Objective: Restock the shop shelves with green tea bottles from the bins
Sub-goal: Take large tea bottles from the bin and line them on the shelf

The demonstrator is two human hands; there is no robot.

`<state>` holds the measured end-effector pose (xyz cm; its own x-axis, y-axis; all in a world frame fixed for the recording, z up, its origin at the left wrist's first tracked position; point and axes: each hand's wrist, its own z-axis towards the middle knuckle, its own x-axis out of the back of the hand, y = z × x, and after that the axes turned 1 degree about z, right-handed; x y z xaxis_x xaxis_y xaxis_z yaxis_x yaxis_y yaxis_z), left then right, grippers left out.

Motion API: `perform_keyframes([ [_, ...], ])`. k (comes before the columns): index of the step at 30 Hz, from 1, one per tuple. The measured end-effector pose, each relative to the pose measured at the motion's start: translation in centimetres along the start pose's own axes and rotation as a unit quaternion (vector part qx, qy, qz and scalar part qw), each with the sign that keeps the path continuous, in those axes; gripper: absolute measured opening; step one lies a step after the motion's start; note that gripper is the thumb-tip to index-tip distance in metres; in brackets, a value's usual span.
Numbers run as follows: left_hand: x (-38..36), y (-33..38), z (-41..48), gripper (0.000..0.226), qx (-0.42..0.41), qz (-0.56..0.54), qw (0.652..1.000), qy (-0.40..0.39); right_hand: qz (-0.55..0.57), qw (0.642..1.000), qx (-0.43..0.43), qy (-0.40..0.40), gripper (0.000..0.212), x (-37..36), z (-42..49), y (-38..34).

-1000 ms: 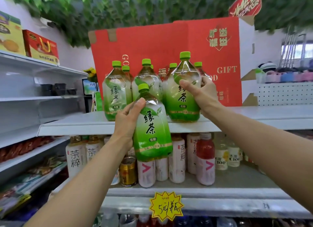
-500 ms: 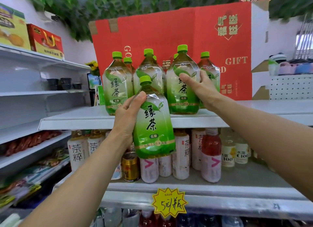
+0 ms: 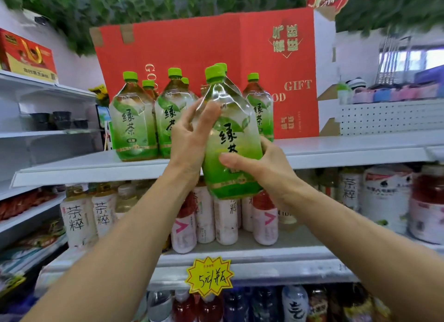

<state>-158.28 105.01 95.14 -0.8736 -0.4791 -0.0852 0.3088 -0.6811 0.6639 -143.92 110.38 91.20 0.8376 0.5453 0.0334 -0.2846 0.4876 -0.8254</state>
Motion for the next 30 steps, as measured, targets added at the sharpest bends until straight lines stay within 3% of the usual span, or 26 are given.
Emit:
perform_keyframes([
  [2, -1.3, 0.0, 1.1, 0.117, -0.032, 0.050, 0.998, -0.030, 0.014, 0.999, 0.016, 0.035, 0.071, 1.4, 0.5, -0.3],
  [4, -1.9, -1.3, 1.9, 0.103, -0.072, 0.140, 0.988, -0.012, 0.017, 0.996, 0.030, 0.088, 0.080, 2.8, 1.3, -0.4],
  [6, -2.0, -3.7, 2.4, 0.089, -0.114, 0.287, 0.951, 0.014, 0.014, 0.988, 0.041, 0.148, 0.087, 4.5, 2.6, -0.4],
  [8, -2.2, -6.2, 2.5, 0.096, -0.149, 0.415, 0.897, 0.014, -0.005, 0.981, 0.048, 0.188, 0.095, 6.3, 4.1, -0.6],
  [11, -2.7, -8.3, 2.6, 0.109, -0.173, 0.498, 0.849, 0.032, -0.047, 0.978, 0.039, 0.199, 0.095, 8.5, 6.4, -0.2],
  [18, -2.8, -9.0, 2.7, 0.107, -0.202, 0.540, 0.812, 0.091, -0.108, 0.981, 0.012, 0.163, 0.084, 10.4, 9.2, 1.7],
  [24, -2.6, -9.3, 2.7, 0.103, -0.203, 0.545, 0.808, 0.094, -0.113, 0.986, -0.049, 0.112, 0.114, 13.9, 10.4, 1.4],
  [30, -2.9, -9.2, 2.7, 0.099, -0.222, 0.576, 0.783, 0.068, -0.161, 0.980, -0.061, 0.096, 0.122, 18.4, 11.5, 1.7],
])
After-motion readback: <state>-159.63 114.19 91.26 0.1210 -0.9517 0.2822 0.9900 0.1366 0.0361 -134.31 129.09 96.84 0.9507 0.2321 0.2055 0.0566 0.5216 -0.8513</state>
